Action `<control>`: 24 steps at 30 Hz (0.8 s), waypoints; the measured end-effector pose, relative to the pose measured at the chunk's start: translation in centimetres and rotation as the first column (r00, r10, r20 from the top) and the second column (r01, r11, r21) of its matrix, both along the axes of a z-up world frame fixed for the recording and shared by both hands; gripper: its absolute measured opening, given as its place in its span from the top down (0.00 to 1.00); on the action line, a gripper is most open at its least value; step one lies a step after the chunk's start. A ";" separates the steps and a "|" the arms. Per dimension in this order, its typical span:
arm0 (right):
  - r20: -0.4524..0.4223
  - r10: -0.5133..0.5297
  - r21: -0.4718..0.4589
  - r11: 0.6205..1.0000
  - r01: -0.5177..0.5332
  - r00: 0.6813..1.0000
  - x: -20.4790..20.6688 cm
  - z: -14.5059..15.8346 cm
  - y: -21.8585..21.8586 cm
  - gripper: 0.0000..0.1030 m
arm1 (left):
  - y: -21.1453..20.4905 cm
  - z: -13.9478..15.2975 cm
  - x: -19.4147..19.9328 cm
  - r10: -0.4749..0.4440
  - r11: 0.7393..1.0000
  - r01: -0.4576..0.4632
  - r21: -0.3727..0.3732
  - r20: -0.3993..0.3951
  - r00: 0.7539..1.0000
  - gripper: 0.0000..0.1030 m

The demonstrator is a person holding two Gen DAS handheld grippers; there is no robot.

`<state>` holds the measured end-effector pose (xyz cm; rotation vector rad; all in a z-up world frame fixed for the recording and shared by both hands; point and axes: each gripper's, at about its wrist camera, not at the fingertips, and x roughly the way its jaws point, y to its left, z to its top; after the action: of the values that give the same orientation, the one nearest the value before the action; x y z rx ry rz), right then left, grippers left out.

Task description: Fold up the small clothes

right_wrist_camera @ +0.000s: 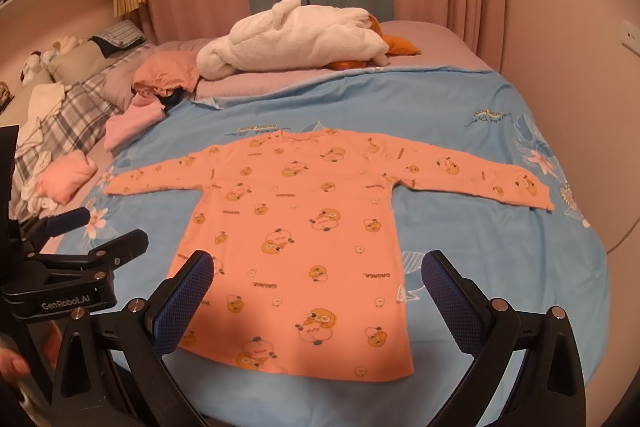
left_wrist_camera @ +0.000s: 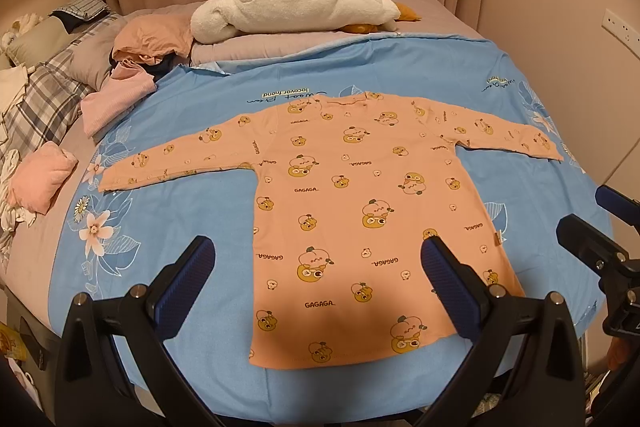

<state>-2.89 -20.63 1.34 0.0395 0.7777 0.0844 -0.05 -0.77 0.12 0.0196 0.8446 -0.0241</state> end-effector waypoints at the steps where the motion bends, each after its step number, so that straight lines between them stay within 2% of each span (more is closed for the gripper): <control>1: 0.000 0.000 0.000 1.000 0.000 1.000 0.0 0.0 0.0 0.00 | 0.0 0.0 0.0 0.001 1.000 -0.001 -0.001 0.001 1.000 0.00; 24: -0.003 0.012 -0.002 1.000 -0.012 1.000 0.0 -0.3 0.2 0.00 | 0.1 0.1 0.3 0.004 1.000 -0.004 -0.005 -0.001 1.000 0.00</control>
<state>-2.90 -20.41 1.08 0.0334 0.7814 0.0953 0.28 -0.69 0.18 0.0127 0.8460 -0.0222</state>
